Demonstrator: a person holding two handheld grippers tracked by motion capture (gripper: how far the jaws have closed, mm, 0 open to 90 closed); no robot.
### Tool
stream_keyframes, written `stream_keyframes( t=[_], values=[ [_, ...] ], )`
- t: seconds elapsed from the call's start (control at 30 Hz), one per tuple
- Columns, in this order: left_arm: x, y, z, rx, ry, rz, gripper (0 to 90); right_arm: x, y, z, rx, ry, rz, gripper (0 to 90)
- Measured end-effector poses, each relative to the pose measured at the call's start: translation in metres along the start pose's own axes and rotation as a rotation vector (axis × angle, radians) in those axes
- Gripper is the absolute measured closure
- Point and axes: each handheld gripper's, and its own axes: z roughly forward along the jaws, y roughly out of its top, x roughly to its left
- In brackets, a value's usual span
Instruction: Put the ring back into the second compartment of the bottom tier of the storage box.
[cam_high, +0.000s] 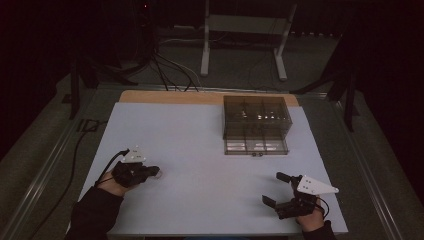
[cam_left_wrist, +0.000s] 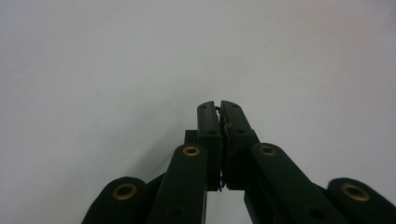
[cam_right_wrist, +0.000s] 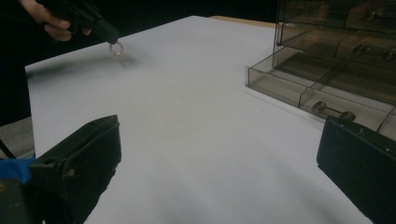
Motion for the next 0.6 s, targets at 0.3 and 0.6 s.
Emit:
stream_keyframes(
  t=[0.3, 0.6],
  values=[
    [-0.008, 0.019, 0.013, -0.004, -0.036, 0.036, 89.6, 0.0, 0.0, -0.001, -0.002, 0.001, 0.001, 0.0],
    [-0.015, 0.038, 0.026, -0.034, -0.092, 0.057, 89.6, -0.001, 0.0, -0.001, -0.006, 0.004, 0.01, 0.0]
  ],
)
